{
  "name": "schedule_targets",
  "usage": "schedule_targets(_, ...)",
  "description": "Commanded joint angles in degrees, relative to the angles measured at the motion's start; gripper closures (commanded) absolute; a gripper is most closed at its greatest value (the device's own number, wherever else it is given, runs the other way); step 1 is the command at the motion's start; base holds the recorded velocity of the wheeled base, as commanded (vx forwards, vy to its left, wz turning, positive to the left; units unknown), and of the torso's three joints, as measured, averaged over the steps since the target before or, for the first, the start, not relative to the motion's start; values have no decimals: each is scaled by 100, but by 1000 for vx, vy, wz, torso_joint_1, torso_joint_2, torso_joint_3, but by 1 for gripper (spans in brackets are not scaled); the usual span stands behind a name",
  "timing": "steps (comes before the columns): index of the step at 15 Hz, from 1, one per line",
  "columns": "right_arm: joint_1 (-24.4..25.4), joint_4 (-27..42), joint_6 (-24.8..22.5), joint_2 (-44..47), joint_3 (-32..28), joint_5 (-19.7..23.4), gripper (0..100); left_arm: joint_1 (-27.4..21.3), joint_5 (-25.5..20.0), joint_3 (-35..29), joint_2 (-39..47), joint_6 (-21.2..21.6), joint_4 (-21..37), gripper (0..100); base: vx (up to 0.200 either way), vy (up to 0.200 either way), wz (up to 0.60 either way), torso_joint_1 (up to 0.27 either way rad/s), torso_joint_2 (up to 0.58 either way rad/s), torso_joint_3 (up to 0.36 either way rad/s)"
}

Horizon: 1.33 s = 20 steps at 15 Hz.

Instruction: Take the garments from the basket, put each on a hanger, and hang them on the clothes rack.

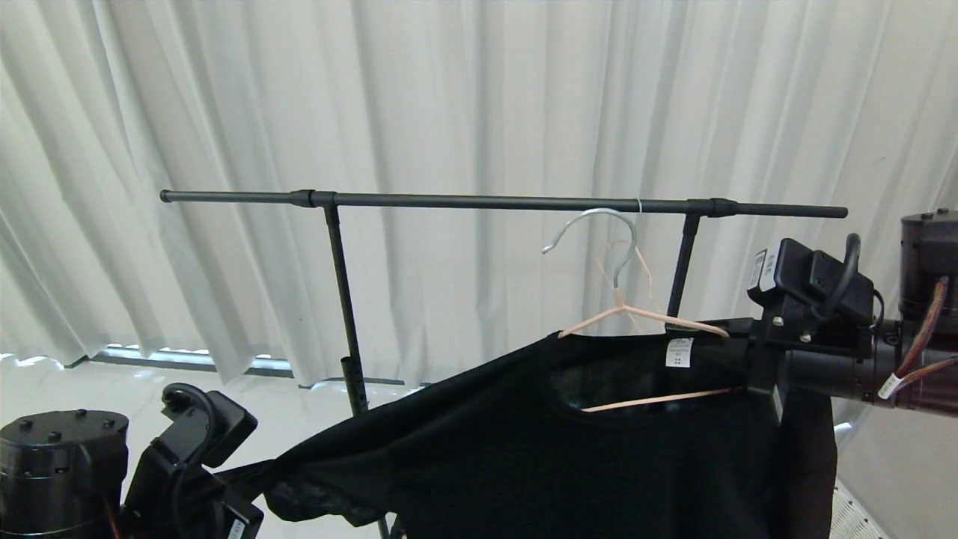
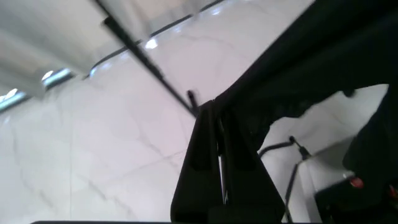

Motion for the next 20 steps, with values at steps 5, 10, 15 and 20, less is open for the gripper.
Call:
schedule_targets(5, -38, -7, 149, -83, -10, -122, 100, -365, 11, -169, -96, -43, 8, 0, 0, 0, 0, 0, 0, 0)
schedule_targets(10, -38, 1, 1045, -91, -10, -913, 100, -401, -6, -389, -693, -552, 8, 0, 0, 0, 0, 0, 0, 0)
schedule_targets(15, 6, 300, 2337, 541, -45, -3110, 100, -260, 609, -644, -1010, -781, 8, 0, 0, 0, 0, 0, 0, 0)
schedule_targets(20, 305, 494, 2988, 1069, -194, -4376, 100, -278, 1444, -644, -966, -684, 8, 0, 0, 0, 0, 0, 0, 0)
